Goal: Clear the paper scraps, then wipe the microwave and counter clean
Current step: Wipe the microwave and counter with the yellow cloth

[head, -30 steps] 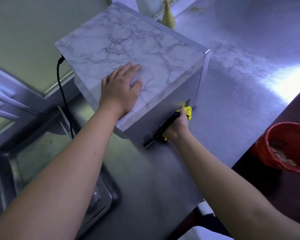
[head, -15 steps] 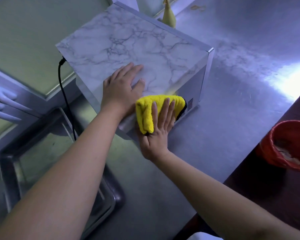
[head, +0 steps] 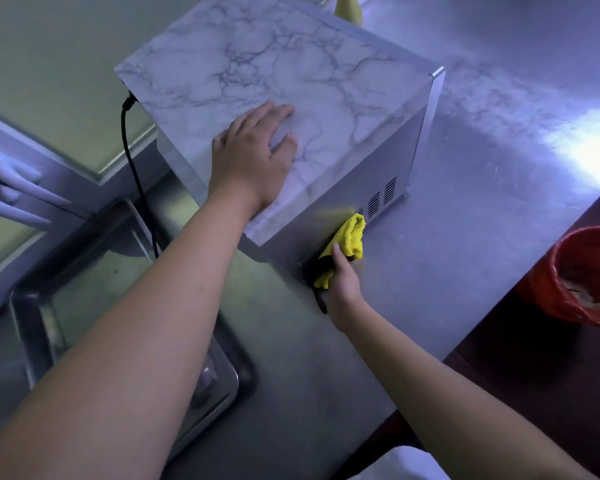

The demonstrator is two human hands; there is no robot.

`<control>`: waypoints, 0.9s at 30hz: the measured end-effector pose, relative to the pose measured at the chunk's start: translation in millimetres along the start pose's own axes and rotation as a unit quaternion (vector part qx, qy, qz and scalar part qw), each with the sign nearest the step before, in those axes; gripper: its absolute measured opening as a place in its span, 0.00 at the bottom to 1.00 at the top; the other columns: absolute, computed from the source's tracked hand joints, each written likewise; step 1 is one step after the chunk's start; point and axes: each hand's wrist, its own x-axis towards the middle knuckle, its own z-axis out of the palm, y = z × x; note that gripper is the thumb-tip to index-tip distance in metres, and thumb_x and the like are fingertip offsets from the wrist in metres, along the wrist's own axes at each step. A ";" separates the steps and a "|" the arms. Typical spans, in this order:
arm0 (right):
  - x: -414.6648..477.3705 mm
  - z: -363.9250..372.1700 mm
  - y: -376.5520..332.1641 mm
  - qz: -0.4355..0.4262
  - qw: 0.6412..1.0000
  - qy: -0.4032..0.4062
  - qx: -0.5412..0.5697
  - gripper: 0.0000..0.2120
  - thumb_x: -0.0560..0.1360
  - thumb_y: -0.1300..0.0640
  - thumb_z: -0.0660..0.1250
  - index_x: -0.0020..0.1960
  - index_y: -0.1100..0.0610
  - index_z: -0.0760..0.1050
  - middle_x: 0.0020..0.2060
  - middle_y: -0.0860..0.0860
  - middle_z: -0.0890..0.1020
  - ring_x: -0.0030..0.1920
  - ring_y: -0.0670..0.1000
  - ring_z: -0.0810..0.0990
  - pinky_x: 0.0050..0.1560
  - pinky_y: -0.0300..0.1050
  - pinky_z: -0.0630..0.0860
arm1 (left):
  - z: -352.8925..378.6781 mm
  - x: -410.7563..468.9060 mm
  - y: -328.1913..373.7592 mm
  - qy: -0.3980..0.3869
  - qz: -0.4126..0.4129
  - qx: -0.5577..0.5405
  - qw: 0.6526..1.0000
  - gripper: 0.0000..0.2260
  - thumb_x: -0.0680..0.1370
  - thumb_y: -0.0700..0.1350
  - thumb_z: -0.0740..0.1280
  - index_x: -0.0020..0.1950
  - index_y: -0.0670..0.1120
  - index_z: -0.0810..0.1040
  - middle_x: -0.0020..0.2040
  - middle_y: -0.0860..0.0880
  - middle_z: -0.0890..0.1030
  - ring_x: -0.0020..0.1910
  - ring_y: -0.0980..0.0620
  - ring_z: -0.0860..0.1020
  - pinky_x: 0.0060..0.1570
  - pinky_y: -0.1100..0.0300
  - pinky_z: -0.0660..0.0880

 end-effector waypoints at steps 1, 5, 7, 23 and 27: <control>-1.6 -6.0 -18.2 0.032 0.998 -0.004 0.057 0.19 0.82 0.48 0.61 0.71 0.52 0.71 0.59 0.48 0.82 0.58 0.48 0.81 0.57 0.45 0.78 | 0.2 0.0 0.2 0.000 0.001 0.000 1.000 0.21 0.81 0.56 0.56 0.74 0.58 0.69 0.77 0.55 0.66 0.76 0.53 0.61 0.73 0.51 0.55; -28.0 -13.3 -71.2 -0.002 0.998 0.021 0.056 0.21 0.80 0.43 0.60 0.68 0.52 0.73 0.50 0.49 0.82 0.48 0.51 0.80 0.51 0.45 0.75 | -0.1 0.2 0.1 -0.004 -0.001 0.004 1.000 0.21 0.81 0.56 0.56 0.74 0.58 0.68 0.77 0.54 0.66 0.76 0.52 0.61 0.73 0.51 0.55; -52.0 1.8 -72.8 -0.181 0.982 0.045 -0.029 0.24 0.77 0.45 0.62 0.72 0.48 0.69 0.54 0.42 0.78 0.52 0.43 0.77 0.50 0.37 0.71 | 0.3 0.6 -1.4 -0.006 -0.003 0.002 1.000 0.21 0.81 0.56 0.56 0.74 0.59 0.68 0.77 0.55 0.65 0.76 0.53 0.61 0.73 0.51 0.54; -0.4 -15.5 107.4 -0.363 0.863 -0.044 -0.349 0.32 0.83 0.54 0.60 0.80 0.47 0.47 0.80 0.42 0.44 0.80 0.50 0.41 0.79 0.58 0.45 | 2.2 6.4 -2.6 -0.007 -0.015 0.003 1.000 0.20 0.80 0.56 0.58 0.73 0.61 0.69 0.76 0.59 0.66 0.75 0.54 0.61 0.71 0.52 0.55; -13.2 -9.6 94.3 -0.296 0.914 -0.070 -0.270 0.34 0.81 0.55 0.61 0.77 0.31 0.49 0.80 0.46 0.54 0.80 0.50 0.53 0.79 0.57 0.53 | 0.5 5.4 0.0 -0.009 -0.014 0.004 1.000 0.20 0.81 0.55 0.57 0.73 0.61 0.69 0.77 0.59 0.65 0.76 0.54 0.60 0.71 0.52 0.54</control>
